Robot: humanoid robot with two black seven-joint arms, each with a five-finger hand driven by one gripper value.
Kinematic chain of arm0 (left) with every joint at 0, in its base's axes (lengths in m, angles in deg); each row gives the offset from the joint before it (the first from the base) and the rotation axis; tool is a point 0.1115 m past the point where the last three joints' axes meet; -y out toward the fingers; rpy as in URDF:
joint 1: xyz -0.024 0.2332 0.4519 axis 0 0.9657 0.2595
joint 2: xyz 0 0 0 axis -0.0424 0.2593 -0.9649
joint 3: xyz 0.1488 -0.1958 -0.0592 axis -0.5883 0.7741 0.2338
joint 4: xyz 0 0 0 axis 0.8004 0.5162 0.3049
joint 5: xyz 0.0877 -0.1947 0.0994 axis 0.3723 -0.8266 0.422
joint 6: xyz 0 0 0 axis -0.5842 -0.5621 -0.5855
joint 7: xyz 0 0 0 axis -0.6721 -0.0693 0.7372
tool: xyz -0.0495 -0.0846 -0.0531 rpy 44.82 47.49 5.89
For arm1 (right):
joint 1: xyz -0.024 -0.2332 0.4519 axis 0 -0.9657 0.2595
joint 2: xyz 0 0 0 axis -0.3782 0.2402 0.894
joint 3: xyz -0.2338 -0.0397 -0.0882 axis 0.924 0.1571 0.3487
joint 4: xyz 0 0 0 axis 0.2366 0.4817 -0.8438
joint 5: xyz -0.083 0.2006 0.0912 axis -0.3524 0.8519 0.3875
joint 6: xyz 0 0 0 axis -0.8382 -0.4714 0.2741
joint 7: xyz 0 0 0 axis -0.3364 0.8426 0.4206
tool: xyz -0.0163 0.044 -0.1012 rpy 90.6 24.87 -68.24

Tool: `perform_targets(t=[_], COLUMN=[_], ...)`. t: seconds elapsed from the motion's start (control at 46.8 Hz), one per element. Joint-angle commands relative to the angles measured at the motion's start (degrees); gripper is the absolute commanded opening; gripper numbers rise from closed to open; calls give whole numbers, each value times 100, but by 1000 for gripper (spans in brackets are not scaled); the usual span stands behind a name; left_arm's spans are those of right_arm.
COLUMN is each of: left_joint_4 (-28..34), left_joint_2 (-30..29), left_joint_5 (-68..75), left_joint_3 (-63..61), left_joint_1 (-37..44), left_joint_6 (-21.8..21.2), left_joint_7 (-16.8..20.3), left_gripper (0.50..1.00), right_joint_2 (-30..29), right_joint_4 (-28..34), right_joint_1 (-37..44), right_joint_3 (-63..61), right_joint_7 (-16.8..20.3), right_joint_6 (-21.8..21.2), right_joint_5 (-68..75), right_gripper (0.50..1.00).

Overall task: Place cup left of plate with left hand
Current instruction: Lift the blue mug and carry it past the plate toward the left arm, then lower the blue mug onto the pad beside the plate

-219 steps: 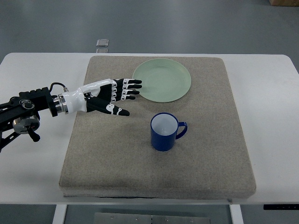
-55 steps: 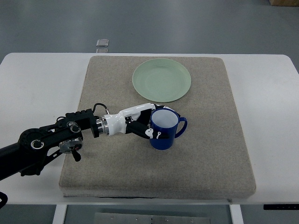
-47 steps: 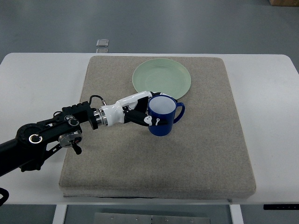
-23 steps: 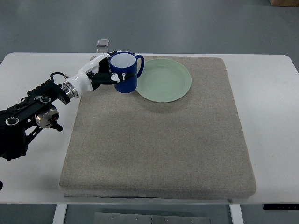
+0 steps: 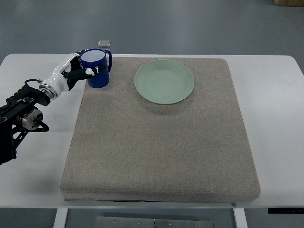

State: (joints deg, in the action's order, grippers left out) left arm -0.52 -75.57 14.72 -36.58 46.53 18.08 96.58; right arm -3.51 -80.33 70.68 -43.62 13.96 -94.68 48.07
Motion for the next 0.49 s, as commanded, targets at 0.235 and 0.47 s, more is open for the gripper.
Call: perform_targets(t=[0.235,0.47], left_joint_4=[16,262], left_joint_2=[-6,90], left_joint_5=[74,83], left_joint_3=[-91,-267], left_joint_1=[-9,88], left_joint_6=[-224,-251], left_joint_7=[499,790], left_gripper=[500,500], right_joint_2=[0,0], right_joint_4=[0,0], right_joint_1=[0,0], right_joint_3=[0,0], right_joint_7=[0,0], right_joint_6=[0,0], right_joint_5=[0,0], right_gripper=[934,934])
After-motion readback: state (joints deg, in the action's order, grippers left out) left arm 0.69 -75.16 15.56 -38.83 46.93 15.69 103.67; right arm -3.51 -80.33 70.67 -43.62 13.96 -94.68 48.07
